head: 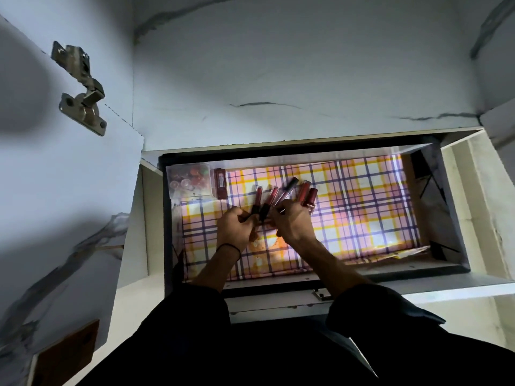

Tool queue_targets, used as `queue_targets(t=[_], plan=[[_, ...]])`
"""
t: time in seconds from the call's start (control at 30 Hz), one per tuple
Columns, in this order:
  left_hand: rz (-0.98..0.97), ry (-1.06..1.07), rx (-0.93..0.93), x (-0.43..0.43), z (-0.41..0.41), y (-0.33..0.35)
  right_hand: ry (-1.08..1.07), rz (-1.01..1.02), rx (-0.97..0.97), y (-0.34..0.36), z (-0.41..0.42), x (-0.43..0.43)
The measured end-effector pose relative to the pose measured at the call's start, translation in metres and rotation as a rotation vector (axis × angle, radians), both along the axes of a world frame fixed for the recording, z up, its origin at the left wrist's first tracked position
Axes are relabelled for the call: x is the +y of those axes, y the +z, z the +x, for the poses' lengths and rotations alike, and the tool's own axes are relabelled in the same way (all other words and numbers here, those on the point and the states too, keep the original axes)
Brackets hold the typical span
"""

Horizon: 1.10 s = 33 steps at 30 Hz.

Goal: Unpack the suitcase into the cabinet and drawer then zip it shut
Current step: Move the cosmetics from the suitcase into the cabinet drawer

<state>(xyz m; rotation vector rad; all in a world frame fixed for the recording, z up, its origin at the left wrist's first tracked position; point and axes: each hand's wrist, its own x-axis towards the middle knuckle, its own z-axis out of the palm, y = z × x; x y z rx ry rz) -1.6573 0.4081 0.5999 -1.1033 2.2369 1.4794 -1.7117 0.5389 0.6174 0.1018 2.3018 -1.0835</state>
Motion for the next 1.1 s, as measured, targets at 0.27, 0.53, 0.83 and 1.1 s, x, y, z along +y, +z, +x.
queue_targets(t=[0.27, 0.53, 0.83, 1.1], plan=[[0.011, 0.188, 0.023, 0.000, -0.004, -0.004, 0.127, 0.111, 0.107, -0.002, -0.005, -0.039], [0.133, 0.375, 0.088, 0.000, -0.013, -0.003, 0.214, 0.117, 0.177, -0.006, -0.021, -0.058], [-0.147, 0.137, 0.123, 0.003, -0.025, 0.000, 0.110, 0.197, 0.310, -0.016, -0.038, -0.011], [-0.161, -0.057, 0.151, 0.008, -0.037, -0.008, 0.092, 0.177, 0.320, -0.018, -0.049, 0.017]])
